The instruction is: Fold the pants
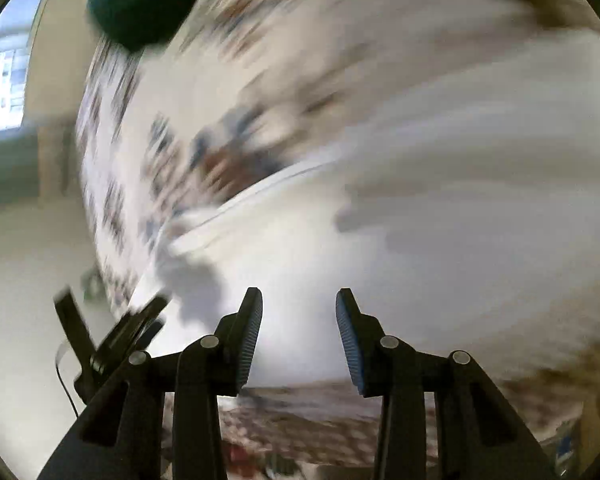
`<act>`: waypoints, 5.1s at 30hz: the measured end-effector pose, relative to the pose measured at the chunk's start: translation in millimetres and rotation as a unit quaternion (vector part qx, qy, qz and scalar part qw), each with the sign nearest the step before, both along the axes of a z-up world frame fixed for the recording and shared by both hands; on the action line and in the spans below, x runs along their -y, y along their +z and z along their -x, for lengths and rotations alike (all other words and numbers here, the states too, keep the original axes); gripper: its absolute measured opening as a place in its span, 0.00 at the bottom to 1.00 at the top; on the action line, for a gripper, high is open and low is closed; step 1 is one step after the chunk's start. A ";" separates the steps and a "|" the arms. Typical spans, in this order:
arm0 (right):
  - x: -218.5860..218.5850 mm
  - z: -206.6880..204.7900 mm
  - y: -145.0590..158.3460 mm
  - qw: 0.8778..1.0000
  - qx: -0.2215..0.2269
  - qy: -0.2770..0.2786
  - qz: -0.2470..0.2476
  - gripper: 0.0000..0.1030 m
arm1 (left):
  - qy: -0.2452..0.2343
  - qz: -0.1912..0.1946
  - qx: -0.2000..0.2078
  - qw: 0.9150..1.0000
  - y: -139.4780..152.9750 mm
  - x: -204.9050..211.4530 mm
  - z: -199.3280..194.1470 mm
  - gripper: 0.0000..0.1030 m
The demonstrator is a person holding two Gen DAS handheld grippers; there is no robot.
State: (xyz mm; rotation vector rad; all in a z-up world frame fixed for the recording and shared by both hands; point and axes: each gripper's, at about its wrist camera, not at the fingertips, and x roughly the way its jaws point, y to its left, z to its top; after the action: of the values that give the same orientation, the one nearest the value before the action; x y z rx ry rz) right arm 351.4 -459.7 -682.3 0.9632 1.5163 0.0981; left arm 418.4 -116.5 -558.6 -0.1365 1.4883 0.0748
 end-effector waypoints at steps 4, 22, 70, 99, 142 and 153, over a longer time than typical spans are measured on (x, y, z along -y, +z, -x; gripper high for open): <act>-79.7 -63.8 -51.6 0.997 -0.053 0.045 -0.020 0.22 | -0.052 -0.020 -0.020 0.998 -24.6 8.1 -39.8 0.73; -94.2 -131.3 -101.8 0.993 -0.106 -0.051 0.028 0.03 | -0.045 0.010 -0.052 0.998 -83.7 -5.8 -100.5 0.83; 250.6 150.8 -95.2 0.900 0.159 -0.402 -0.057 0.08 | -0.037 -0.017 -0.070 0.997 -91.2 137.6 67.6 1.00; -204.2 -5.2 -14.1 0.986 0.155 0.056 0.014 0.09 | 0.114 -0.031 0.004 0.993 1.4 -108.9 126.2 1.00; -180.2 1.8 12.6 0.954 0.038 0.149 0.257 0.98 | 0.168 0.150 0.073 0.972 20.9 -134.6 108.2 0.87; -197.4 -8.8 15.3 0.951 0.017 0.168 0.258 0.98 | 0.411 0.193 0.144 0.880 -12.8 -271.4 169.5 0.98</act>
State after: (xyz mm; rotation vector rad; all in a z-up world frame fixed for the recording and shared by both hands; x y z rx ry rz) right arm 360.2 -262.4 -667.0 0.2818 1.5536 -0.0391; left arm 248.9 154.9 -571.4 -1.0599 1.0426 0.4237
